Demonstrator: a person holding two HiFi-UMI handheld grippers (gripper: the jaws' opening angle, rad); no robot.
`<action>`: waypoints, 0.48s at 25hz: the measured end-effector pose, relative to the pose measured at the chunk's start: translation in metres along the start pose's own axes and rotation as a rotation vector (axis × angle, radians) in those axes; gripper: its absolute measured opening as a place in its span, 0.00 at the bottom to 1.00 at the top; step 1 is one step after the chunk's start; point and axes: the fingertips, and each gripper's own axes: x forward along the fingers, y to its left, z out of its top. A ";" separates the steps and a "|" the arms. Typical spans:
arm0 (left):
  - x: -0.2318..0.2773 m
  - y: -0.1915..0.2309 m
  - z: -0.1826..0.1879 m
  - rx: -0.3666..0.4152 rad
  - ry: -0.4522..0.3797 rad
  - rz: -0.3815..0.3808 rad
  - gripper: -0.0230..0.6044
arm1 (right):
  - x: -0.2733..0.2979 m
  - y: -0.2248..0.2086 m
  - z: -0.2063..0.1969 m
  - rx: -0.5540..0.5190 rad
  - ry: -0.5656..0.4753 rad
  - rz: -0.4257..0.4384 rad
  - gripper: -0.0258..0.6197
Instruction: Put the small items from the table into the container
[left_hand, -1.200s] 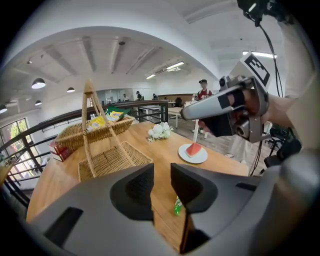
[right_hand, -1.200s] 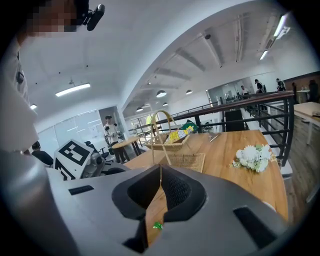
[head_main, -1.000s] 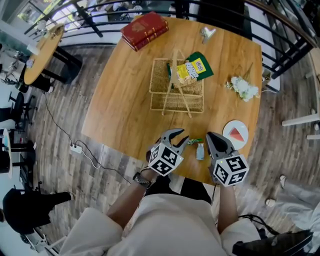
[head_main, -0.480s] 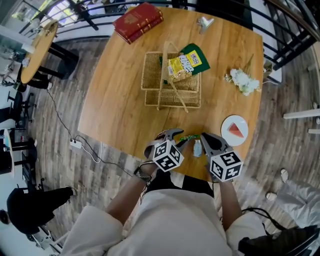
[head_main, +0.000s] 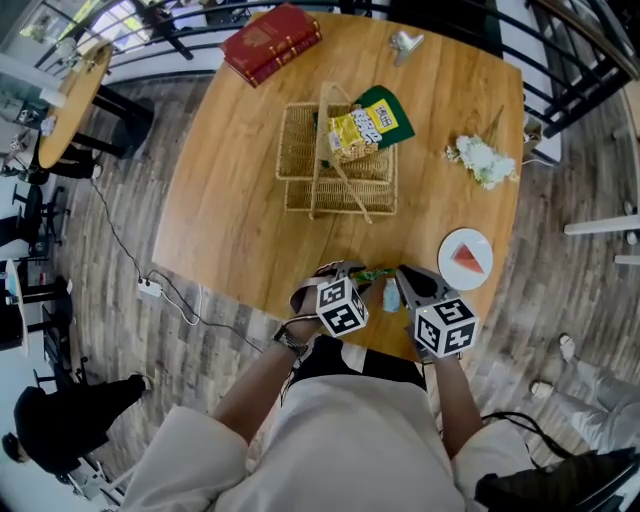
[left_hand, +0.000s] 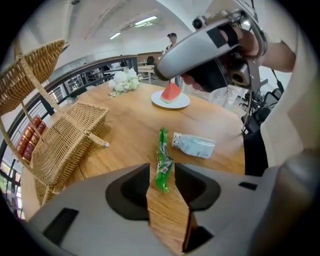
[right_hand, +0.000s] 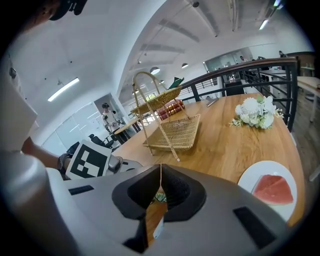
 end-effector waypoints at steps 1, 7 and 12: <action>0.003 -0.001 -0.002 0.005 0.012 -0.003 0.26 | 0.000 0.001 -0.001 0.000 0.003 -0.001 0.07; 0.013 -0.001 -0.011 0.011 0.038 -0.005 0.26 | 0.001 0.004 -0.011 0.008 0.017 -0.010 0.07; 0.017 0.000 -0.016 0.016 0.052 0.009 0.26 | 0.000 0.007 -0.016 0.013 0.021 -0.015 0.07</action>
